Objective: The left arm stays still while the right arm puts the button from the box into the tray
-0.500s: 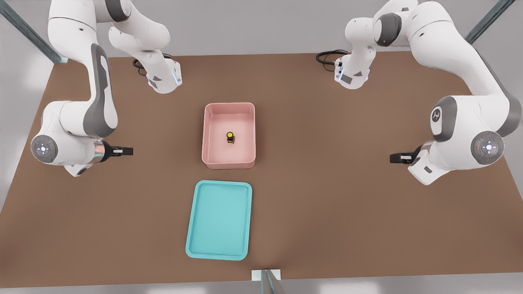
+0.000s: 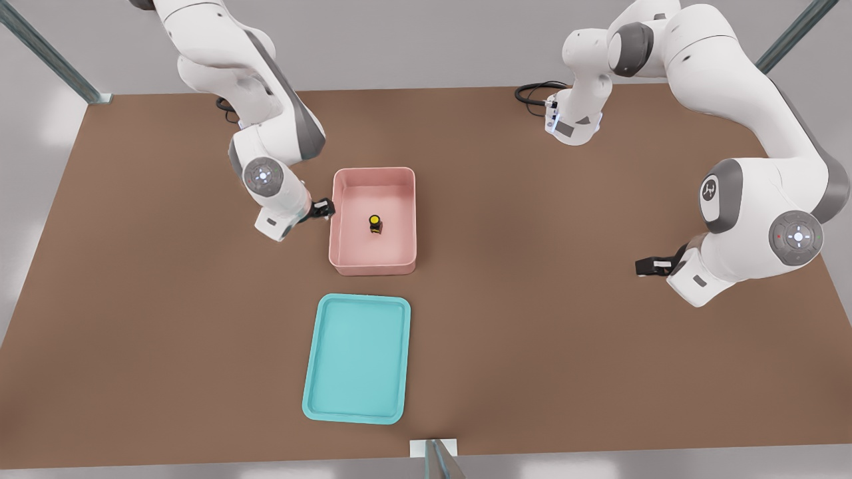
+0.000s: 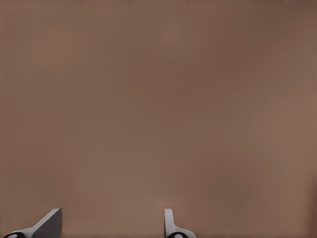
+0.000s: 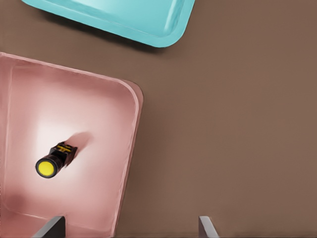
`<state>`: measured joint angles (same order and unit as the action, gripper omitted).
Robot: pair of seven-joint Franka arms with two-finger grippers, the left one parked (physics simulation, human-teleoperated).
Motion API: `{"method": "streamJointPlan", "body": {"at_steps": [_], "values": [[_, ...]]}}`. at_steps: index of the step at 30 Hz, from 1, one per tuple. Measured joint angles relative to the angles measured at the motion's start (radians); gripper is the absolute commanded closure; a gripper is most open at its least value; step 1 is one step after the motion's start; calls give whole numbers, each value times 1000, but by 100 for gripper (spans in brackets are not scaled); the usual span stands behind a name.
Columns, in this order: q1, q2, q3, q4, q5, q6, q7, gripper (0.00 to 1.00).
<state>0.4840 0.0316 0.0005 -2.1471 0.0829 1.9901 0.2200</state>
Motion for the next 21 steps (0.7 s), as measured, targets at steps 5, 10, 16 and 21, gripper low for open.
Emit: {"method": "streamJointPlan", "body": {"at_steps": [5, 10, 16, 21], "values": [[163, 44, 25, -69, 23, 154, 180, 0], [273, 162, 26, -77, 31, 292, 358, 0], [281, 237, 27, -116, 34, 436, 532, 0], [292, 284, 25, -118, 33, 508, 643, 0]]}}
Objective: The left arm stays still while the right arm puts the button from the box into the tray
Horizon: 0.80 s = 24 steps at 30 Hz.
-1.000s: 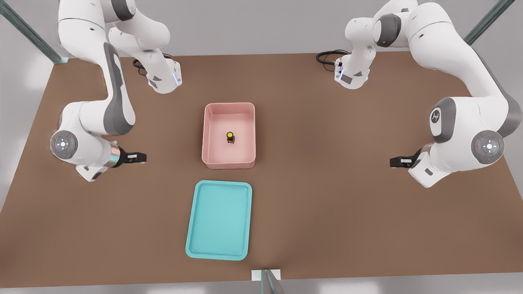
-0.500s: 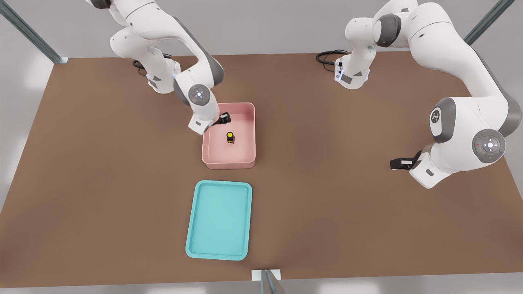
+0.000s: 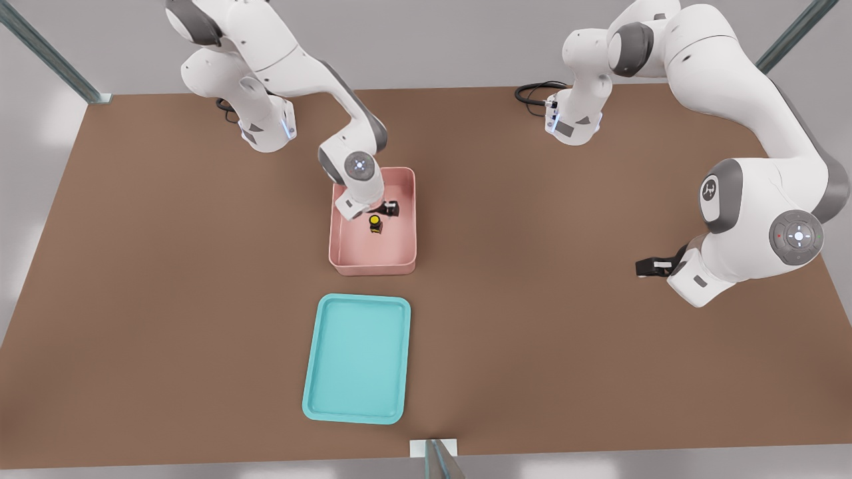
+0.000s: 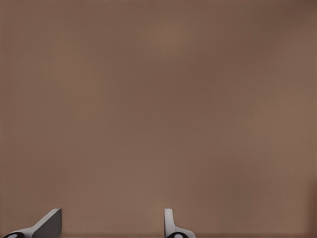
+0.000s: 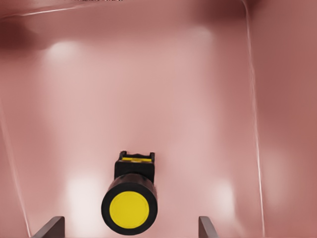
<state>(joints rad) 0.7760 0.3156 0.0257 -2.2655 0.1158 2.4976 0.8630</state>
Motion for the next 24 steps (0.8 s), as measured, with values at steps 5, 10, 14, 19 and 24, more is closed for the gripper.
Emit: {"method": "streamJointPlan", "body": {"at_steps": [5, 10, 14, 19, 24], "values": [[-7, 8, -7, -11, -8, 34, 83, 0], [-7, 21, -8, -19, -11, 60, 146, 12], [-7, 22, -9, -19, -11, 70, 186, 23], [-9, 19, -9, -20, -9, 76, 224, 58], [-10, -18, -10, -19, -4, 73, 246, 64]]}}
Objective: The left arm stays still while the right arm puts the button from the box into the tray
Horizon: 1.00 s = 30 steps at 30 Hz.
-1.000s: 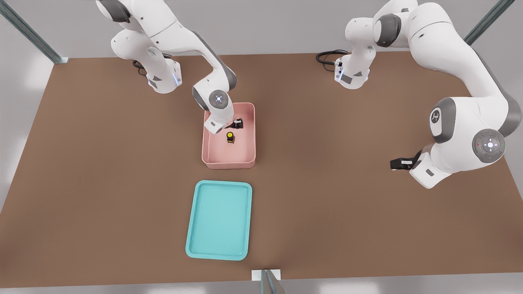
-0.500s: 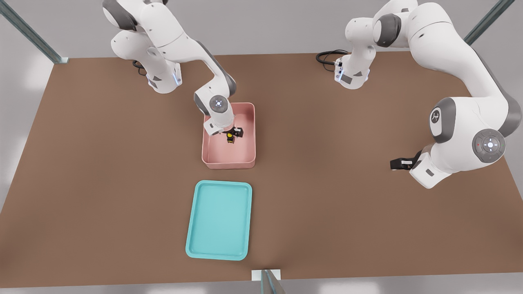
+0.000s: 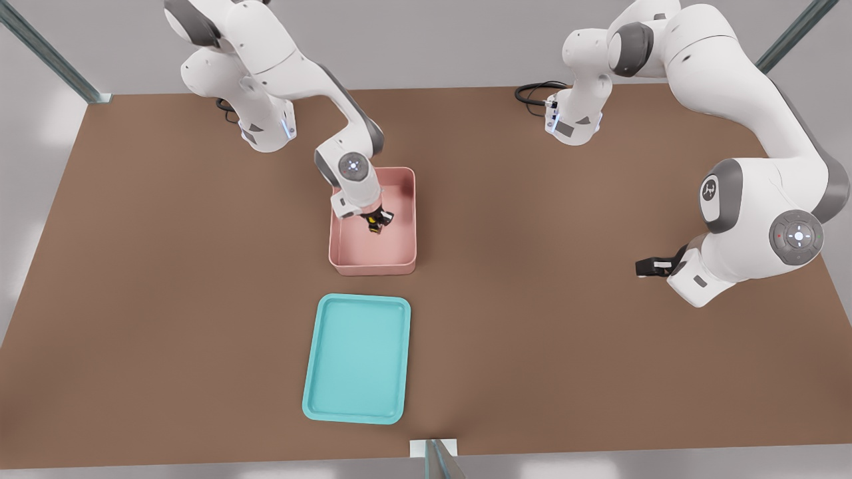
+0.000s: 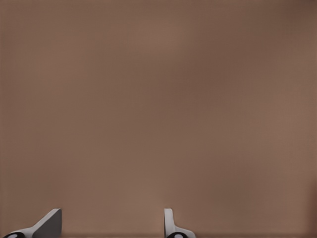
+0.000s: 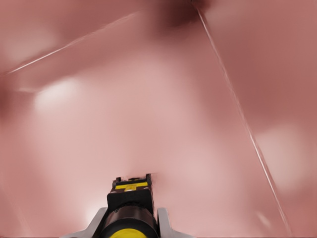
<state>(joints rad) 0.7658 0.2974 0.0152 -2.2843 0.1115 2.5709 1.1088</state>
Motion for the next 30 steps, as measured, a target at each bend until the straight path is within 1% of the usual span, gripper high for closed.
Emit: {"method": "streamJointPlan", "body": {"at_steps": [3, 5, 7, 9, 12, 15, 17, 23, 26, 30], "values": [[-2, -73, -16, 14, 0, -37, 10, 64], [0, -116, -50, 54, 0, -83, 15, 64], [-2, -132, -92, 143, -2, -147, 20, 64], [-28, -114, -117, 267, -12, -215, 24, 64], [-122, 10, -127, 522, -29, -320, 26, 64], [-202, 195, -122, 804, -34, -426, 25, 64], [-229, 298, -121, 933, -35, -482, 23, 64], [-277, 521, -108, 1150, -36, -559, 8, 64], [-282, 596, -103, 1235, -36, -571, 2, 64], [-283, 670, -98, 1288, -35, -551, -4, 64]]}}
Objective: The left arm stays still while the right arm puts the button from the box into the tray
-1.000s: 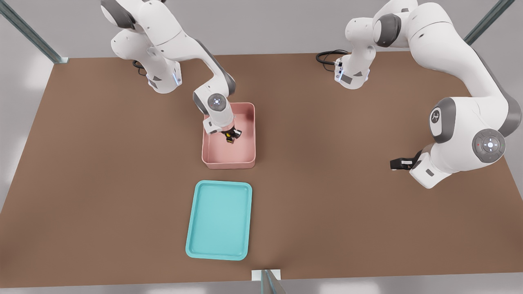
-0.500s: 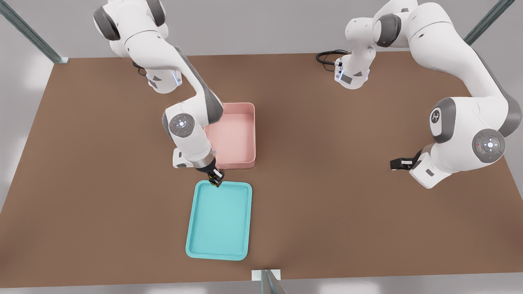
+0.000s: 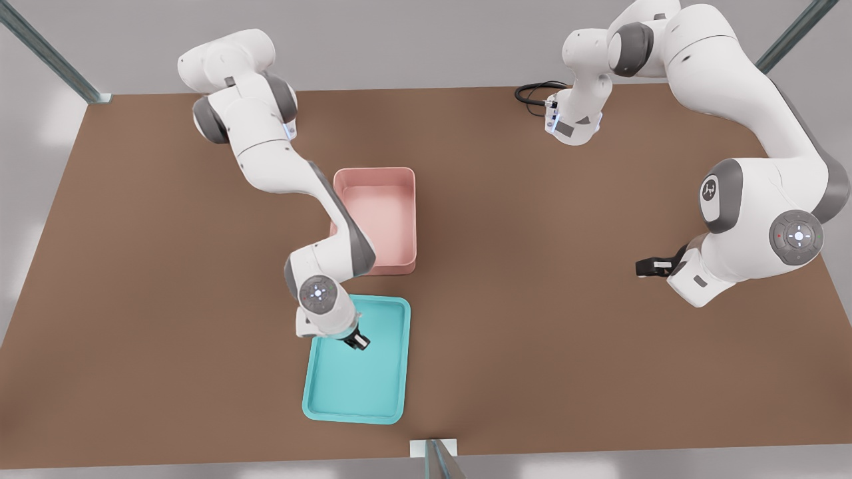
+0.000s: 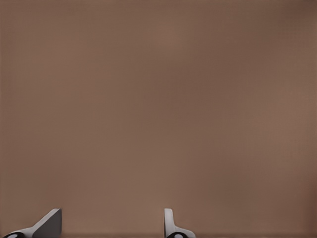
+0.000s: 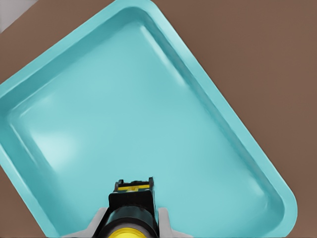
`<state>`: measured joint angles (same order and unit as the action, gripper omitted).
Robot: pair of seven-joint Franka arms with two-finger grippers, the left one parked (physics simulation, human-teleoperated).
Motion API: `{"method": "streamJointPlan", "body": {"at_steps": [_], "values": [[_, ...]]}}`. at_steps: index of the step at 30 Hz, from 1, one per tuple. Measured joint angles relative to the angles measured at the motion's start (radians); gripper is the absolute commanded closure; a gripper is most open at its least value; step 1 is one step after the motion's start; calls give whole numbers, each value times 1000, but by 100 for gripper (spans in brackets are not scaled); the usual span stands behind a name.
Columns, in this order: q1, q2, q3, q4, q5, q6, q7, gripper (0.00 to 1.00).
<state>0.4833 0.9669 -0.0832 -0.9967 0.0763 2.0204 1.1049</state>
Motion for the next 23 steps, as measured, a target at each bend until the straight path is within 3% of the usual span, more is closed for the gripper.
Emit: {"method": "streamJointPlan", "body": {"at_steps": [3, 4, 5, 8, 12, 13, 15, 16, 18, 20, 23], "values": [[0, 27, 0, 11, 0, 17, -4, 63], [0, 30, -2, 12, -1, 21, -5, 19], [0, 31, -4, 12, -3, 22, -5, 0], [0, 26, -3, 12, -6, 26, -8, 0], [-55, -189, -18, 5, -12, -93, -36, 0], [-113, -259, -38, -42, -8, -131, -72, 0], [-197, -436, -189, -244, 20, -206, -183, 0], [-231, -510, -230, -339, 30, -244, -239, 0], [-260, -643, -256, -555, 40, -260, -342, 0], [-374, -670, -129, -600, 37, -260, -431, 0], [-390, -657, -67, -589, 28, -259, -543, 0]]}}
